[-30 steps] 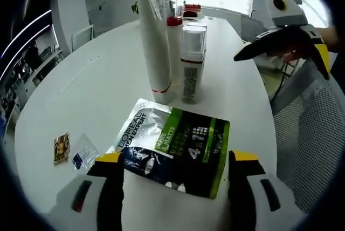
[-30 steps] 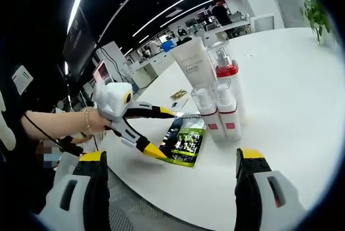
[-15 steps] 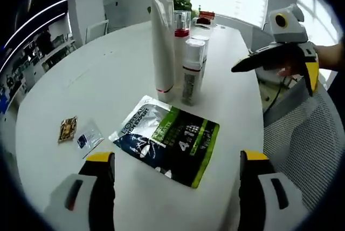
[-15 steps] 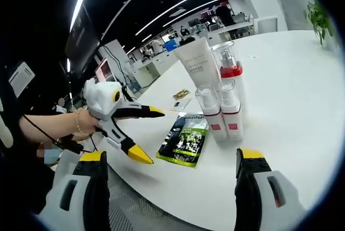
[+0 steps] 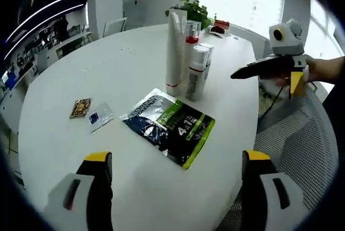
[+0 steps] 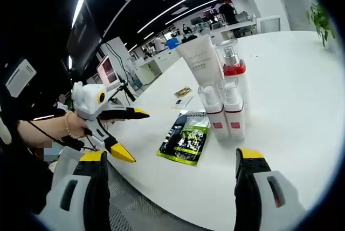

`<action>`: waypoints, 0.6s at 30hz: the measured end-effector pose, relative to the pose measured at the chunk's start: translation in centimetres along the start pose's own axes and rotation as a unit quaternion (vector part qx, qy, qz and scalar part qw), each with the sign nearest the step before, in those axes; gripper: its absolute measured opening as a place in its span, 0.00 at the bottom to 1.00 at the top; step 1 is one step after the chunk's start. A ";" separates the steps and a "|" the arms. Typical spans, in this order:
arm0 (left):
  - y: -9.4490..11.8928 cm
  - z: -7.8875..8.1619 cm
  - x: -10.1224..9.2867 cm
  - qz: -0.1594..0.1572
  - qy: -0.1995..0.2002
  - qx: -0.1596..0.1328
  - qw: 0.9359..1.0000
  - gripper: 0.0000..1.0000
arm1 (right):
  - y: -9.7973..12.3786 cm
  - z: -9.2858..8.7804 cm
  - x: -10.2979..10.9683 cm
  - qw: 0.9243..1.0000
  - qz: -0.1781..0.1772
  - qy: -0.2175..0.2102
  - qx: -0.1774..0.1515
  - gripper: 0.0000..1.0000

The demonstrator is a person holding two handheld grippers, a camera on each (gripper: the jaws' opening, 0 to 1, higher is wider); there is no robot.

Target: Arrange the skincare products in the storage area until every visible bottle or jar stands upright without overlapping.

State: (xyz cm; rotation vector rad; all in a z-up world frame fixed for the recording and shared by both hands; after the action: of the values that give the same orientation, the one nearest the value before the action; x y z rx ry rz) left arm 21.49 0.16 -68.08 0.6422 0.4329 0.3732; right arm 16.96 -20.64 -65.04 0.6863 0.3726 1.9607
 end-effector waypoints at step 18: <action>4.1 -2.7 -1.3 0.063 0.080 -0.061 0.993 0.99 | -0.2 -0.2 0.1 1.000 0.004 0.009 0.007 0.98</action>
State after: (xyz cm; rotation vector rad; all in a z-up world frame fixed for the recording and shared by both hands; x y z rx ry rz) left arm 18.22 3.94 -67.02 0.5246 0.5191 0.5692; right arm 16.93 -20.45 -65.21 0.6801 0.3954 1.9758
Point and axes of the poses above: the point that each gripper's makers call its tool centre point, and the gripper's own axes: y roughly backward along the fingers, x roughly to its left, z roughly out of its top, the point moved 5 cm from there along y, roughly backward along the fingers, and after that the axes turned 15 degrees about -z, right-handed, at the moved point
